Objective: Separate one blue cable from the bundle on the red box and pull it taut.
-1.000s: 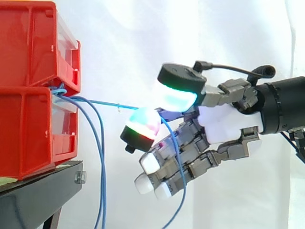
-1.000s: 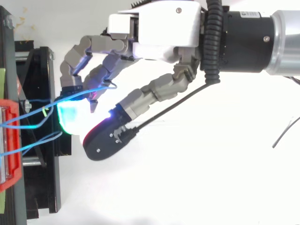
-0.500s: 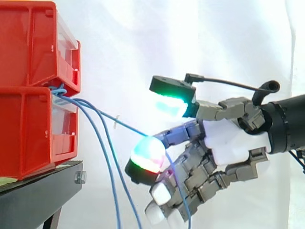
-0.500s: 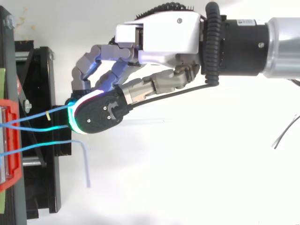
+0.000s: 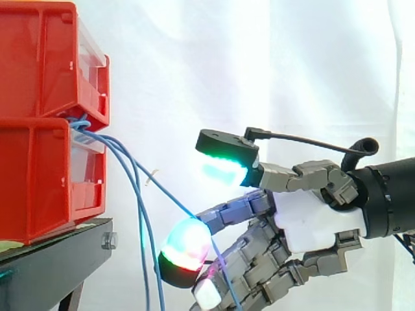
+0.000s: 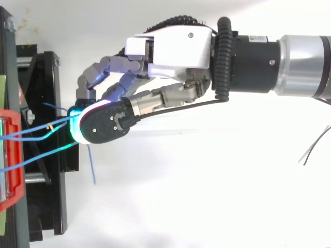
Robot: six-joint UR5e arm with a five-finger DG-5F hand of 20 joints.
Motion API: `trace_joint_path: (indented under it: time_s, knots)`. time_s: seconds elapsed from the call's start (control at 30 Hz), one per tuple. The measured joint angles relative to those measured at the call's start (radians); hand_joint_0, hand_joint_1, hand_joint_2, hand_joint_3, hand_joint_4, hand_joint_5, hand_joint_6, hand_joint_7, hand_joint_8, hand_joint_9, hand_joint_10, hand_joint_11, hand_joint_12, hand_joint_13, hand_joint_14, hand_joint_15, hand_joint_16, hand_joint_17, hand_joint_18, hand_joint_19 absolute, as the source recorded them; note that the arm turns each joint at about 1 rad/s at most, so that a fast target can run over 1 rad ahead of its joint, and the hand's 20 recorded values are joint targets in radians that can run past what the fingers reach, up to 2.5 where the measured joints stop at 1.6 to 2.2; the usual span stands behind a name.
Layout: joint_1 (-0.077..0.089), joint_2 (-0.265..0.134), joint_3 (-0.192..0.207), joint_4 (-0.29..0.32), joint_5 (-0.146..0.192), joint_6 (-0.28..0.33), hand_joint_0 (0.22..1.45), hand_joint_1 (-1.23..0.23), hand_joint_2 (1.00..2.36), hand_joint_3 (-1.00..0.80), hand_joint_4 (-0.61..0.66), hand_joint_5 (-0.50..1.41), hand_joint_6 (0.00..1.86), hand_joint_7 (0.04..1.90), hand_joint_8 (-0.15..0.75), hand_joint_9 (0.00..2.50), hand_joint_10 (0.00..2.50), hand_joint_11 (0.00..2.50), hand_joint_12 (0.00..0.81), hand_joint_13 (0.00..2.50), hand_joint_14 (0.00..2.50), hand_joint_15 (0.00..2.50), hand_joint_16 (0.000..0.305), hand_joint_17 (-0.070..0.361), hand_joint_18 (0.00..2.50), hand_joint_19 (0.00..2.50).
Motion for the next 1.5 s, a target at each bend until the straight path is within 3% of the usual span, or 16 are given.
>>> trace_joint_path:
  time_s: [0.07,0.13,0.17,0.33,0.5,0.73,0.97,1.13,1.5]
  knots:
    - [0.0,0.0,0.0,0.0,0.002,0.0,0.51,-0.44,1.0,-0.5,0.12,-0.08,0.67,1.01,0.26,0.81,0.01,0.31,0.361,0.51,0.02,0.38,0.044,0.098,0.49,0.37]
    - [0.0,-0.001,-0.001,0.0,0.003,0.001,0.56,-0.56,1.0,-0.46,0.09,-0.1,0.7,1.03,0.25,0.8,0.01,0.32,0.35,0.51,0.02,0.38,0.041,0.093,0.48,0.38]
    - [0.0,-0.003,-0.001,0.0,0.004,0.001,0.57,-0.6,1.01,-0.42,0.1,-0.11,0.76,0.93,0.253,0.79,0.01,0.33,0.349,0.5,0.02,0.38,0.041,0.092,0.48,0.38]
    - [0.001,-0.009,0.0,0.002,0.008,0.006,0.57,-0.66,1.01,-0.33,0.13,-0.15,0.85,0.82,0.245,0.74,0.01,0.33,0.35,0.5,0.02,0.38,0.041,0.093,0.48,0.38]
    - [0.001,-0.01,0.011,-0.016,0.015,0.011,0.52,-0.55,1.0,-0.5,0.15,-0.15,0.86,0.78,0.265,0.77,0.01,0.33,0.362,0.51,0.02,0.38,0.044,0.099,0.5,0.37]
    - [0.0,-0.01,0.021,-0.07,0.036,0.013,0.52,-0.43,1.0,-0.5,0.14,-0.14,0.84,0.8,0.266,0.78,0.01,0.32,0.361,0.51,0.02,0.37,0.044,0.099,0.49,0.39]
    - [-0.01,-0.01,0.047,-0.152,0.038,0.043,0.53,-0.43,1.0,-0.5,0.14,-0.14,0.83,0.81,0.262,0.77,0.01,0.33,0.361,0.51,0.02,0.38,0.043,0.098,0.5,0.4]
    - [-0.016,-0.01,0.068,-0.178,0.037,0.049,0.54,-0.48,1.0,-0.5,0.14,-0.14,0.83,0.82,0.261,0.78,0.01,0.33,0.359,0.51,0.02,0.38,0.043,0.096,0.5,0.39]
    - [-0.019,-0.009,0.149,-0.254,0.034,0.047,0.55,-0.55,1.0,-0.48,0.14,-0.14,0.84,0.83,0.258,0.78,0.01,0.33,0.355,0.51,0.02,0.38,0.042,0.095,0.51,0.39]
